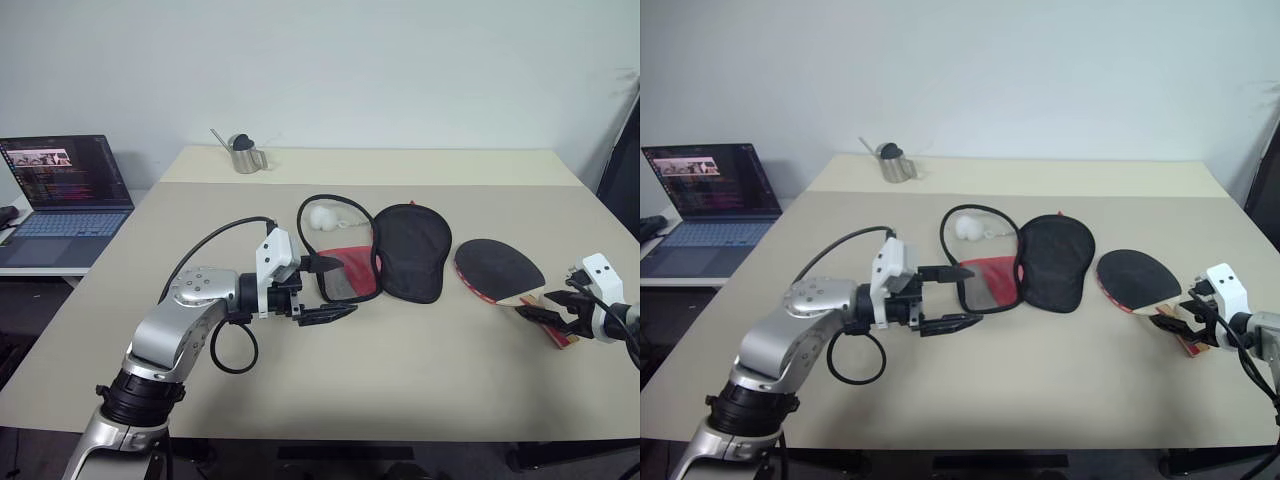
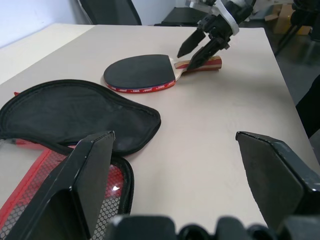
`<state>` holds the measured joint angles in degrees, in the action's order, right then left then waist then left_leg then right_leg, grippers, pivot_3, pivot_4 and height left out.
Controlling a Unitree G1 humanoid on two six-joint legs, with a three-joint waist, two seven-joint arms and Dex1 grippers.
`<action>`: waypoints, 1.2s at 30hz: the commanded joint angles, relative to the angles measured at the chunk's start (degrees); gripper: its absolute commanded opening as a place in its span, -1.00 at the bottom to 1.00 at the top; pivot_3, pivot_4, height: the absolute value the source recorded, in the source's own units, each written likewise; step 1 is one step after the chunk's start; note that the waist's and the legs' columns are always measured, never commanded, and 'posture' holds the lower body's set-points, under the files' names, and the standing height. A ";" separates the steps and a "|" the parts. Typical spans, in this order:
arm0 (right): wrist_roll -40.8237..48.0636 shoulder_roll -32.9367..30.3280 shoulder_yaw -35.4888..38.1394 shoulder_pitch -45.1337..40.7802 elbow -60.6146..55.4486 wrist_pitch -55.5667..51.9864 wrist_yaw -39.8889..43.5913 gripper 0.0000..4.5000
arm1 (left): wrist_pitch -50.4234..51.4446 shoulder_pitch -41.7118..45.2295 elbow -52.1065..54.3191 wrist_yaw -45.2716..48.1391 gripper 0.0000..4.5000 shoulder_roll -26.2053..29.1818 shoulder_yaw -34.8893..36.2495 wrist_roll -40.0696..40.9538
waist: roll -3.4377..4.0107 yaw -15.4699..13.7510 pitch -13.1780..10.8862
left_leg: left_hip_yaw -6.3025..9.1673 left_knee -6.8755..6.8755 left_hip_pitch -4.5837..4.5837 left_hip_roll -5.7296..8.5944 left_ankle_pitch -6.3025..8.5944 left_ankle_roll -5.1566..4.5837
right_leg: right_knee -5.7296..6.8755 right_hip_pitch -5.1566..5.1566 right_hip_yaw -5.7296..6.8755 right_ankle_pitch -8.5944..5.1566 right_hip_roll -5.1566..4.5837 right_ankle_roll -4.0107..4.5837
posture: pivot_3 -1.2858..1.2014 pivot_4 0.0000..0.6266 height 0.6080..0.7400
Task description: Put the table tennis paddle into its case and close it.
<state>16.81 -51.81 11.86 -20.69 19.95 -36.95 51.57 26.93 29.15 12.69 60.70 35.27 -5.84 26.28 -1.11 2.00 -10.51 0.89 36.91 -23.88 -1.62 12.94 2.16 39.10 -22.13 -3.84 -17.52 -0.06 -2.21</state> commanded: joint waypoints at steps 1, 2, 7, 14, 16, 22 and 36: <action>-0.28 -0.76 1.50 0.31 1.53 0.77 -0.78 0.99 | -0.91 1.10 2.22 1.06 0.89 0.26 0.20 0.68 | 0.00 -0.05 0.00 | 0.00 0.01 0.00 0.01 0.00 0.00 | 0.00 0.01 0.00 0.00 0.00 0.00 | 0.03 -0.52 1.00; -0.36 -0.68 1.28 0.25 2.13 0.91 -0.84 0.99 | -0.79 1.21 2.62 1.50 0.89 0.16 0.26 1.24 | 0.00 -0.06 0.00 | 0.00 0.01 0.00 0.01 0.00 0.00 | 0.00 0.01 0.00 0.00 0.00 0.00 | 0.03 -0.52 1.00; -1.01 0.23 0.14 -1.41 5.37 2.00 -1.32 0.99 | 0.00 2.82 3.23 2.10 0.89 -1.36 0.64 3.39 | 0.00 -0.06 0.00 | -0.03 0.02 0.01 0.00 0.00 0.00 | 0.00 0.02 0.02 0.00 0.01 -0.01 | 0.03 -0.52 1.00; -1.86 1.89 -1.66 -3.66 8.04 3.05 -1.46 0.99 | -0.48 4.58 2.00 1.82 0.89 -3.10 -0.86 2.50 | 0.00 0.09 0.00 | -0.07 0.08 0.11 0.03 0.00 0.00 | 0.00 0.13 -0.03 0.04 0.02 -0.07 | 0.03 -0.52 1.00; -2.40 2.24 -2.43 -3.79 7.88 3.39 -1.42 0.99 | -0.69 4.75 1.63 1.82 0.89 -3.22 -0.96 2.27 | -0.01 0.18 0.01 | -0.06 0.09 0.12 0.03 0.00 0.00 | 0.00 0.13 -0.04 0.05 0.03 -0.08 | 0.03 -0.52 1.00; -6.03 2.49 -5.87 -2.78 5.19 6.57 -1.87 0.30 | -1.10 4.38 1.07 1.75 0.89 -2.91 -0.67 1.79 | -0.02 0.49 0.02 | -0.06 0.09 0.17 0.02 0.00 0.00 | 0.00 0.16 -0.06 0.06 0.09 -0.10 | 0.03 -0.52 1.00; -6.30 4.24 -2.87 -5.06 4.04 1.80 -8.32 -0.52 | -1.20 1.54 1.07 0.34 0.89 0.21 2.55 1.46 | -0.13 1.23 0.02 | -0.11 0.04 0.94 0.01 0.00 0.00 | -0.07 0.92 -0.18 0.07 0.14 -0.13 | 0.03 -0.52 1.00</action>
<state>10.75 -47.22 6.97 -24.60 22.92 -34.41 45.91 26.69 30.97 12.89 61.66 34.55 -5.92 27.64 -1.24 3.23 -10.49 0.76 36.95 -22.95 -1.61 12.94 2.17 39.03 -21.22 -4.04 -17.45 0.08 -2.34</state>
